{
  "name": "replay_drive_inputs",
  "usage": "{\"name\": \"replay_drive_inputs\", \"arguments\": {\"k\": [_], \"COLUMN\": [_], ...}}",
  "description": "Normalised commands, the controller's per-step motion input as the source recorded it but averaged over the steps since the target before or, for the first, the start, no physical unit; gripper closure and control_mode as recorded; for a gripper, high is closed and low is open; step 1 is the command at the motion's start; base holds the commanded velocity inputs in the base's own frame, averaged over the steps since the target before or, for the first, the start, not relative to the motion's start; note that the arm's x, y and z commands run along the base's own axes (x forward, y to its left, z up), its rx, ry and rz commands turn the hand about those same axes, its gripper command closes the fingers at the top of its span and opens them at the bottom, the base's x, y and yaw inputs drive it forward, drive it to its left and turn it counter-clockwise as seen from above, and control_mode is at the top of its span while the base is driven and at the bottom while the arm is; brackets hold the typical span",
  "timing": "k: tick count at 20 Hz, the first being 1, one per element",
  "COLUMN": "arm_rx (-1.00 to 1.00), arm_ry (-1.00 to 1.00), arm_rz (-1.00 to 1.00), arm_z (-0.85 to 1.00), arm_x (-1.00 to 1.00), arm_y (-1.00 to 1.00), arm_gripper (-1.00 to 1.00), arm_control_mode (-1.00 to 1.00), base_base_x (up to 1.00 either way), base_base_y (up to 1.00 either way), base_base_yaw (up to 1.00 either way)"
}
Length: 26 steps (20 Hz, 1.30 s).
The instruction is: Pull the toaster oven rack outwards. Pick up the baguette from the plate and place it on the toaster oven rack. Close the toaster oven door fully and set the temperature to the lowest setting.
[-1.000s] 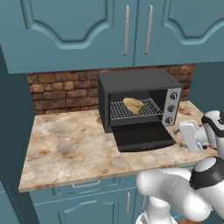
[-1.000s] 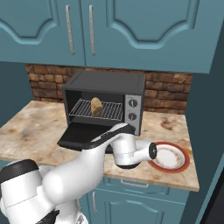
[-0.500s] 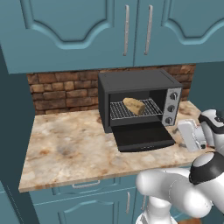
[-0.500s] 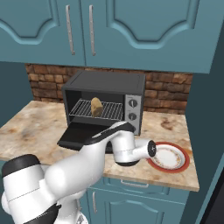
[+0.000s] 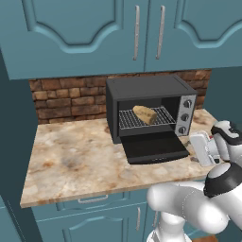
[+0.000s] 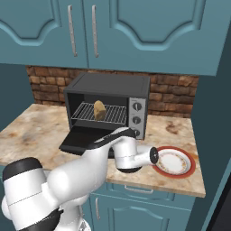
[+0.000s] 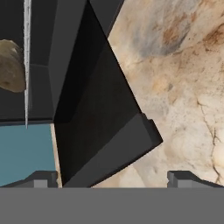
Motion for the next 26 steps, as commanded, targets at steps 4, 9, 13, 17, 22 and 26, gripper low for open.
{"name": "replay_drive_inputs", "arguments": {"k": [4,9,13,17,22,26], "arm_rx": [0.0,0.0,0.0,0.0,0.0,0.0], "arm_ry": [0.0,0.0,0.0,0.0,0.0,0.01], "arm_rz": [-0.01,-0.02,-0.02,-0.02,0.0,0.0], "arm_z": [0.0,0.0,-0.13,-0.29,-0.03,0.0], "arm_x": [0.21,0.18,0.09,0.0,-0.02,-0.02], "arm_y": [0.13,0.05,0.02,0.0,-0.11,-0.44], "arm_gripper": [-1.0,-1.0,-1.0,-1.0,-1.0,-1.0], "arm_control_mode": [-1.0,-1.0,-1.0,-1.0,-1.0,-1.0], "base_base_x": [0.0,0.0,0.0,0.0,0.0,0.0], "base_base_y": [0.0,0.0,0.0,0.0,0.0,0.0], "base_base_yaw": [0.0,0.0,0.0,0.0,0.0,0.0]}}
